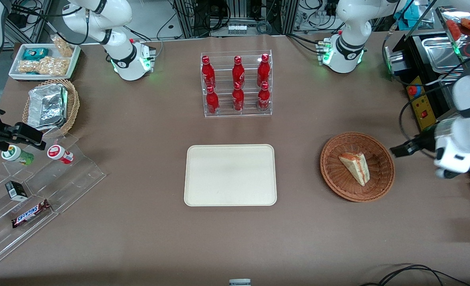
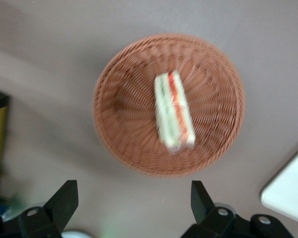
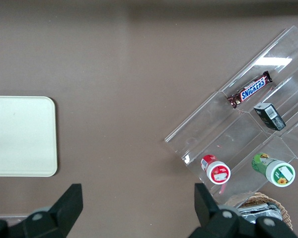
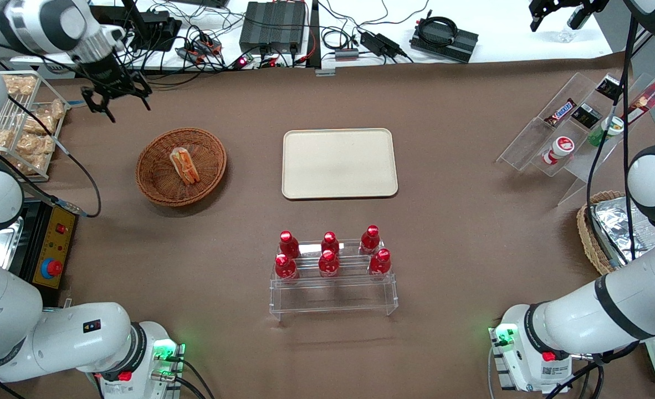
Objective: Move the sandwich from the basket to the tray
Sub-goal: 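Lower the left gripper onto the sandwich wedge and close on it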
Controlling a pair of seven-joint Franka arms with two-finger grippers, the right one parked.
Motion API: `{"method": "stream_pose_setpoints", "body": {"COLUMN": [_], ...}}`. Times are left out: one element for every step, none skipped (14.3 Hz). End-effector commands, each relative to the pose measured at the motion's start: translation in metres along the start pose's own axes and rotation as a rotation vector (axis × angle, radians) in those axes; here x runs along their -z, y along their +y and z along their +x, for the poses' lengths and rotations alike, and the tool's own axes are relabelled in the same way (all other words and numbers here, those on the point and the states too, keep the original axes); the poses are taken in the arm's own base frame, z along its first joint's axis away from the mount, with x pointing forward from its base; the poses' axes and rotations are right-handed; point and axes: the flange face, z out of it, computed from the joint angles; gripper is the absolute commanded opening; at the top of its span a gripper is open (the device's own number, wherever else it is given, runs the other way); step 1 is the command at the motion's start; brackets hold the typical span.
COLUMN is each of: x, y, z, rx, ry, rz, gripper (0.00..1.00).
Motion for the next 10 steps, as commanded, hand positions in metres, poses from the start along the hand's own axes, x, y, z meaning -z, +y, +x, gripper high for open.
{"method": "stream_pose_setpoints", "body": {"x": [-0.048, -0.071, -0.091, -0.106, -0.114, -0.122, -0.125, -0.131, -0.135, -0.138], "y": [0.003, 0.010, 0.011, 0.019, 0.024, 0.026, 0.032, 0.033, 0.032, 0.032], "z": [-0.005, -0.005, -0.003, -0.008, -0.010, -0.009, -0.012, -0.012, -0.012, -0.012], "rx": [0.063, 0.097, 0.131, 0.141, 0.147, 0.162, 0.163, 0.166, 0.168, 0.178], "ry": [0.044, 0.073, 0.099, 0.118, 0.132, 0.128, 0.123, 0.114, 0.108, 0.102], "rz": [-0.055, -0.082, -0.101, -0.112, -0.122, -0.123, -0.120, -0.116, -0.112, -0.110], "gripper": [1.00, 1.00, 1.00, 1.00, 1.00, 1.00, 1.00, 1.00, 1.00, 1.00]}}
